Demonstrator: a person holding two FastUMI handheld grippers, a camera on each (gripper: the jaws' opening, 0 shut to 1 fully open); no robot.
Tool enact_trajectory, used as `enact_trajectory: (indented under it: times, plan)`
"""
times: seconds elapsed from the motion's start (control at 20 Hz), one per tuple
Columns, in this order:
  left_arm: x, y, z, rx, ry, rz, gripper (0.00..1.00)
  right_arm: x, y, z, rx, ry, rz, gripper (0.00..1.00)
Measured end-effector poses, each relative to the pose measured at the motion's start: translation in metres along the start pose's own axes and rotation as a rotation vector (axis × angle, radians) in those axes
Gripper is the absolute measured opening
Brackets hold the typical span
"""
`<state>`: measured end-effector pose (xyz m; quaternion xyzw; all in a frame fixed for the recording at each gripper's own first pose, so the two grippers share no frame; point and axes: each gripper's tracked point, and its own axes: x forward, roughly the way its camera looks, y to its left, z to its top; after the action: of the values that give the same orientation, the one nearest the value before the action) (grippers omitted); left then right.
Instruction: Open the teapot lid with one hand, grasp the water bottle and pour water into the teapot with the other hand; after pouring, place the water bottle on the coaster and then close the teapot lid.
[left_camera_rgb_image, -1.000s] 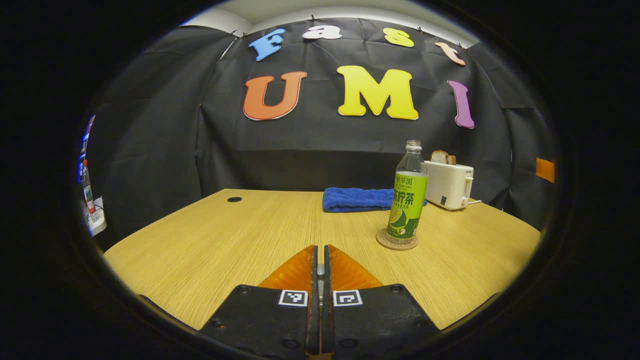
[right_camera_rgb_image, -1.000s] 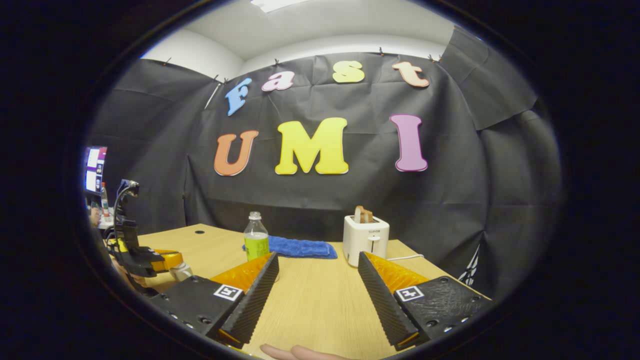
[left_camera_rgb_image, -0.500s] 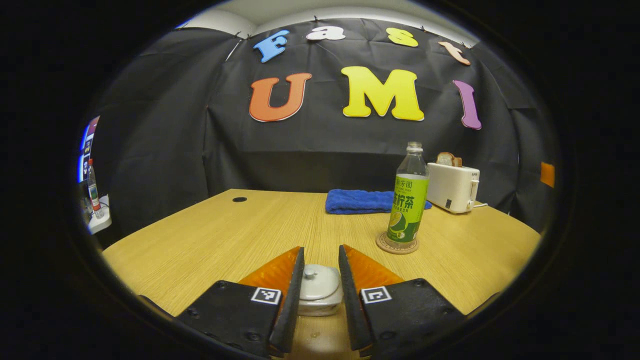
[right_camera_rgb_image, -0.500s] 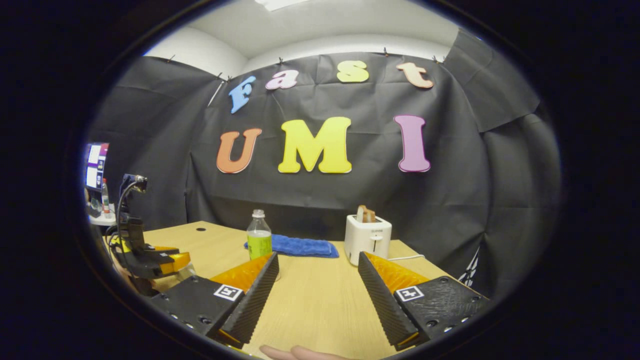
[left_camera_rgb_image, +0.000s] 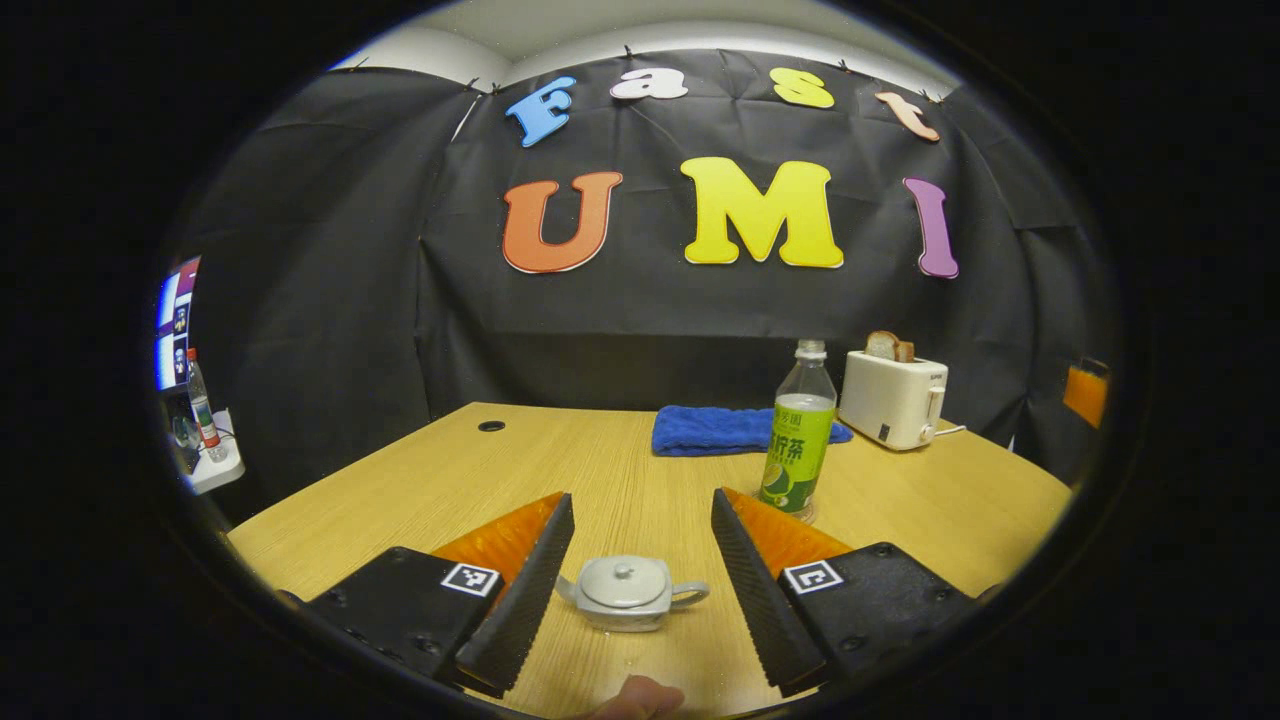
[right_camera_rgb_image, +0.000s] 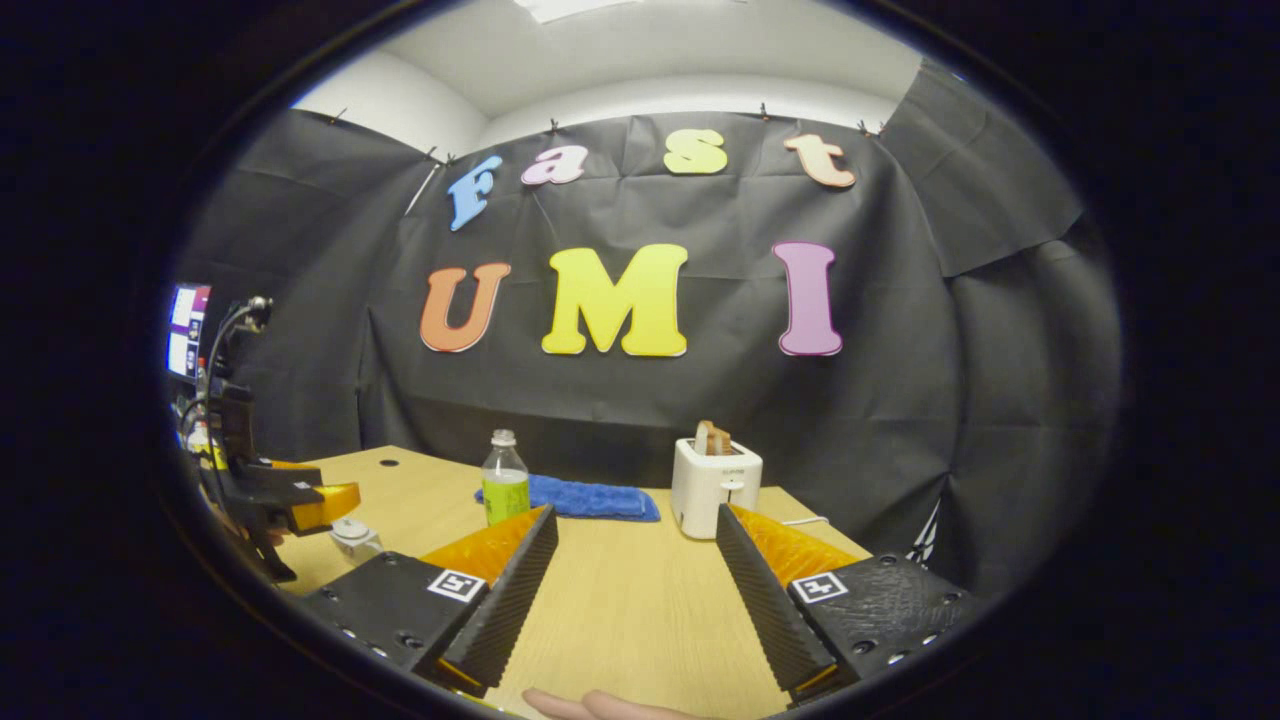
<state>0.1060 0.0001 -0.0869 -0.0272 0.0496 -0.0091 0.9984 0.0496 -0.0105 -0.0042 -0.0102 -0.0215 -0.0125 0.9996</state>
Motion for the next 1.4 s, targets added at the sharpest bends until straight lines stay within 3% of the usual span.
enact_trajectory:
  times: [0.05,0.2,0.45,0.7,1.05,1.4]
  plan:
    - [-0.006,-0.003,0.008,-0.014,-0.009,-0.009,0.93,-0.002,0.001,0.000,-0.001,0.006,0.005,0.97]
    - [-0.026,-0.004,0.032,-0.032,-0.038,-0.017,0.93,-0.012,0.008,0.002,0.005,0.034,0.036,0.95]
    - [-0.075,-0.001,0.057,0.040,-0.040,0.021,0.93,-0.036,-0.005,0.021,0.015,0.024,-0.026,0.95]
    - [-0.111,-0.017,0.062,0.055,-0.051,-0.001,0.93,-0.063,-0.011,0.019,-0.010,0.051,-0.069,0.95]
    - [-0.134,-0.037,0.074,0.075,-0.105,-0.047,0.93,-0.080,-0.007,0.033,-0.051,0.000,-0.066,0.95]
    - [-0.134,-0.034,0.071,0.072,-0.096,-0.036,0.93,-0.071,0.000,0.017,-0.049,0.046,-0.058,0.95]
